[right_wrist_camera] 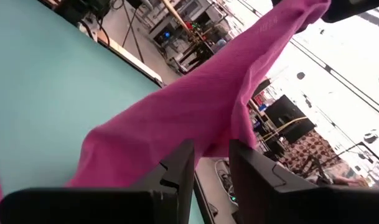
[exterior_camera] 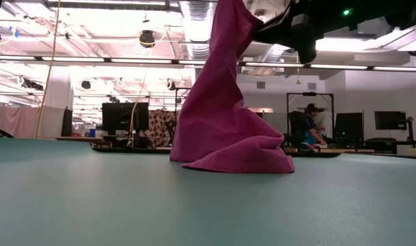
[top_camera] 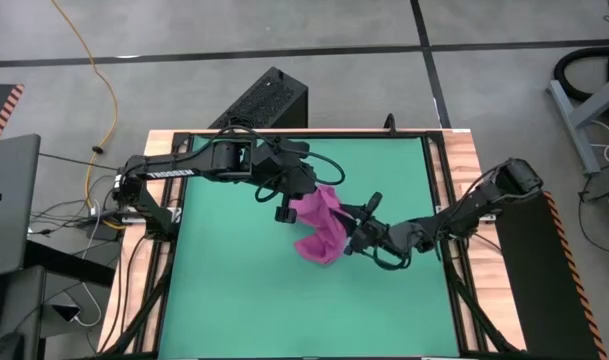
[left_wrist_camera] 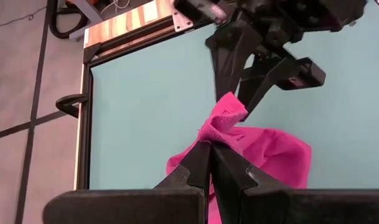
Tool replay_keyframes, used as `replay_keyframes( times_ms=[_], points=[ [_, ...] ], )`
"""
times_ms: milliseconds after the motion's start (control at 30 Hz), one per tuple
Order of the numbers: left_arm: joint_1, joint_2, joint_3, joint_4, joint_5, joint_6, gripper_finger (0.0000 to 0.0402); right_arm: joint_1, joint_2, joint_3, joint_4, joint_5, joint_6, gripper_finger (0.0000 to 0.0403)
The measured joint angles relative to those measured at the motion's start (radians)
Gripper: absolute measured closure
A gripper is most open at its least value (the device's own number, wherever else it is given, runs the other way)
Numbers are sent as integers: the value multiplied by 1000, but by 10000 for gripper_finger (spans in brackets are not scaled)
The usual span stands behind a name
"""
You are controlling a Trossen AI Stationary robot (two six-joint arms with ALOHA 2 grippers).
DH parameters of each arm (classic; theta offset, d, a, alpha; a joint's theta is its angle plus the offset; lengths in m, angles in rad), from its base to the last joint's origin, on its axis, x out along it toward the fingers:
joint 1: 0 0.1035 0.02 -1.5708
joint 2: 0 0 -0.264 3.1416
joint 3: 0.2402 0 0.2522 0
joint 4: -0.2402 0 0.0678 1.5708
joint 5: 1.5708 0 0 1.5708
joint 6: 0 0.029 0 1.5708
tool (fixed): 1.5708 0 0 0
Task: Roll towel into tight, uniform cylinder
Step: Roll the pink towel
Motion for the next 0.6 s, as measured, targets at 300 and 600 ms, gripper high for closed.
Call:
replay_keyframes(
  times_ms=[300,600],
  points=[
    [0,0,0,7,0,-4,401,16,1,0,35,22,-28,280],
    [0,0,0,12,0,-4,401,-28,2,0,86,-78,-21,280]
  ],
)
